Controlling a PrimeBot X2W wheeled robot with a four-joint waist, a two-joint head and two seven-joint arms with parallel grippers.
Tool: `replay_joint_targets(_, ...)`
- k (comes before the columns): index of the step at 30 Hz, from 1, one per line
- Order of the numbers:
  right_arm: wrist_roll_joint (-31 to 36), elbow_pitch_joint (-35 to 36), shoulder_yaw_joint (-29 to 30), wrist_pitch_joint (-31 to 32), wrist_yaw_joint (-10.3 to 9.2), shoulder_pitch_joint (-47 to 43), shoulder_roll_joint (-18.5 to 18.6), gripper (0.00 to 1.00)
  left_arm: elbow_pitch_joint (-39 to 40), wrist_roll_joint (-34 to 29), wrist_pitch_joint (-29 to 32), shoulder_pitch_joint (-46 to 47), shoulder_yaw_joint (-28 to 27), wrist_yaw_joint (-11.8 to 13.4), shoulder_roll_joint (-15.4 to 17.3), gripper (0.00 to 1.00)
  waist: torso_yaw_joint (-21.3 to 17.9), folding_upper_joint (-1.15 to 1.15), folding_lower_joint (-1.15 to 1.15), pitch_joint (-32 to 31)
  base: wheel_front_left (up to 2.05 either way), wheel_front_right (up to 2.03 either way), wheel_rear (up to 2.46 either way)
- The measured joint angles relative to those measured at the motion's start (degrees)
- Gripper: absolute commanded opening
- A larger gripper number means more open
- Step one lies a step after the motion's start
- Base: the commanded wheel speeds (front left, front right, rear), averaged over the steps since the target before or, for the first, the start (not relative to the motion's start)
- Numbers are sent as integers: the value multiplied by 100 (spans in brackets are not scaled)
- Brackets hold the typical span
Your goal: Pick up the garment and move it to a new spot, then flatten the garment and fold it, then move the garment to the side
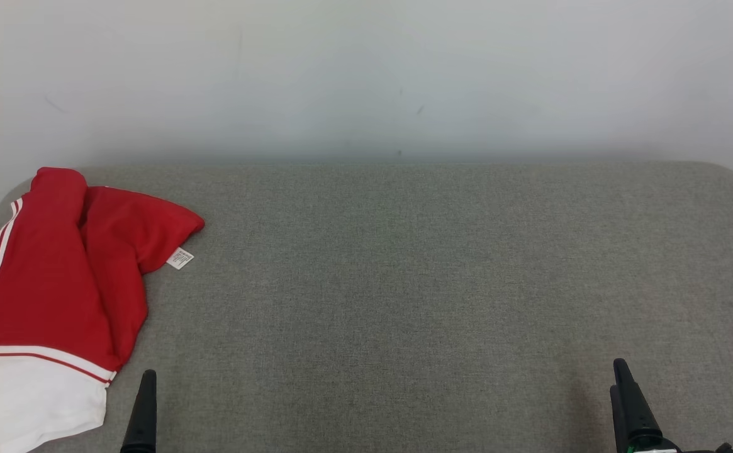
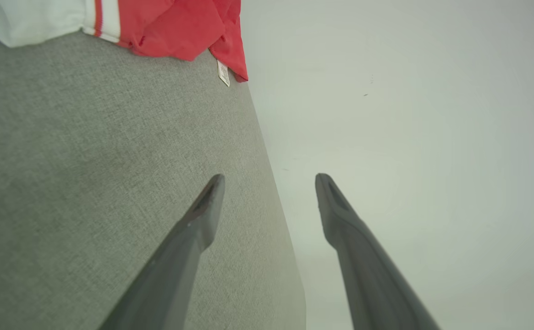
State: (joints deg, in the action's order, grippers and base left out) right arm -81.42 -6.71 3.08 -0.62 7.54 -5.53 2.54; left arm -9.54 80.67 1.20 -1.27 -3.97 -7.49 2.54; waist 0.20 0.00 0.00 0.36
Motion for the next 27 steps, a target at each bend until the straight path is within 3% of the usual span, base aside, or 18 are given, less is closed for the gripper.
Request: replay_joint_targets(27, 3207, -204, -442, -497, 1, 339, 4, 100, 389, -3103, -553, -13, -81, 70, 3, 100, 11, 0, 1, 59, 0, 0, 0)
